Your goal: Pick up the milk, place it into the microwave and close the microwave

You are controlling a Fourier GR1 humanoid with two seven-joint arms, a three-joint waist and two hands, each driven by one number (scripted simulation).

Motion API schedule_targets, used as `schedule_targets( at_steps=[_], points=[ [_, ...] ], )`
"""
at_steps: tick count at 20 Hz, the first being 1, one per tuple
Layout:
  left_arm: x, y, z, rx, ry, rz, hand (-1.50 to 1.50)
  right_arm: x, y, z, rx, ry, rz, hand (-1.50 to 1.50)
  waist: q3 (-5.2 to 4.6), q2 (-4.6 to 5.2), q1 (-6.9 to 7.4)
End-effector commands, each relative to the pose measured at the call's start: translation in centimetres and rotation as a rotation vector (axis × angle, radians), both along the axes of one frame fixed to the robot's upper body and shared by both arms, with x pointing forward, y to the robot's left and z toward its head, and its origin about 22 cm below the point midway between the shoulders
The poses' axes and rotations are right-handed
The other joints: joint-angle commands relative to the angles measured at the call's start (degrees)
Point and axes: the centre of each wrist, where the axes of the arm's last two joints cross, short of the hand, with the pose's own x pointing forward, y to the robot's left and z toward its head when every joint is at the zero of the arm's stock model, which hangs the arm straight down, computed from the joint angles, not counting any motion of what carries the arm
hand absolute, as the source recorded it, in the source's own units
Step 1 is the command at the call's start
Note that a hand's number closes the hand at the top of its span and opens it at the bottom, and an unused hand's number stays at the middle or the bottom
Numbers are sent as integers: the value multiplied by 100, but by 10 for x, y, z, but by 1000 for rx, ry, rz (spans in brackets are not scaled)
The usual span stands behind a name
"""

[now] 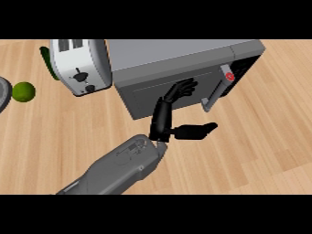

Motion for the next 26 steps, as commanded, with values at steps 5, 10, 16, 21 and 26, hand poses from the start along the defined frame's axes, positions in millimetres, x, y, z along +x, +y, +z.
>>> schedule_targets(
  at_steps=[5, 10, 16, 21, 26],
  points=[
    [23, -1, 23, -74, 17, 106, -150, 10, -5, 30, -86, -98, -72, 150, 2, 128, 44],
    [26, 0, 23, -72, 0, 116, -150, 13, -4, 36, -119, -105, -70, 150, 6, 170, 25],
    [27, -1, 23, -81, -16, 114, -150, 20, -7, 43, -109, -136, -91, 150, 19, 203, 49],
    [29, -1, 23, -99, -21, 114, -150, 25, -6, 45, -114, -136, -86, 150, 18, 232, 40],
    [25, -2, 19, -90, -39, 94, -150, 40, 6, -16, 202, 59, 58, -150, 48, 287, 102]
  ],
)
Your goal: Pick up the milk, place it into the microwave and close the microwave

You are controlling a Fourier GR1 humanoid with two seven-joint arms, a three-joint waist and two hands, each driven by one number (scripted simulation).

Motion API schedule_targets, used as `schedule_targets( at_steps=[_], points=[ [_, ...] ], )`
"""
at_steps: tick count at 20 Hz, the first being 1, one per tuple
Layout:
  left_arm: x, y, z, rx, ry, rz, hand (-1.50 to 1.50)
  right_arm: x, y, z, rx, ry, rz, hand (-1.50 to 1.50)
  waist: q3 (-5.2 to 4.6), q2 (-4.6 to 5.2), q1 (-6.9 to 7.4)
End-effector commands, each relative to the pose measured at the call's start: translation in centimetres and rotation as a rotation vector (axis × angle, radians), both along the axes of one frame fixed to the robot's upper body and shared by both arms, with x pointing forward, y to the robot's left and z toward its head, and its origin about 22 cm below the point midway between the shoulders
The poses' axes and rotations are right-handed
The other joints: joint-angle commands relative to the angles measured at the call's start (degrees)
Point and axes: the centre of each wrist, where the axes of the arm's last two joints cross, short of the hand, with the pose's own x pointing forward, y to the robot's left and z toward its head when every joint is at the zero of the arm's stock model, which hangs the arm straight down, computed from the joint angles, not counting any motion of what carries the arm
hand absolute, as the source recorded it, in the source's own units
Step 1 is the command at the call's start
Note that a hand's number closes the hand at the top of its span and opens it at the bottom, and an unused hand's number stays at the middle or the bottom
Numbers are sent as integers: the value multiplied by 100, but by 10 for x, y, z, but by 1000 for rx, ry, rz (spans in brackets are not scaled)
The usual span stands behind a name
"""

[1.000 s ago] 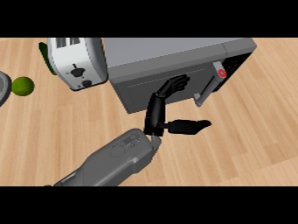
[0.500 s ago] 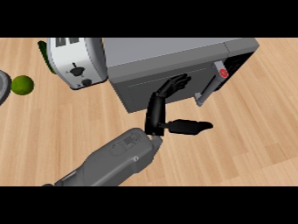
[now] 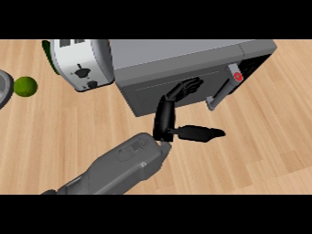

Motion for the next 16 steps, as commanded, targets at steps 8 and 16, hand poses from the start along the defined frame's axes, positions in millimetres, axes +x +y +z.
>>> schedule_targets(
  at_steps=[8, 16],
  points=[
    [29, 8, 10, -12, 15, 121, -150, 17, -6, -25, 171, 140, 114, -150, -11, 58, -64],
    [30, 10, 6, -16, 5, 127, -150, 26, -18, -18, 197, 156, 138, -150, -10, 58, -106]
  ],
)
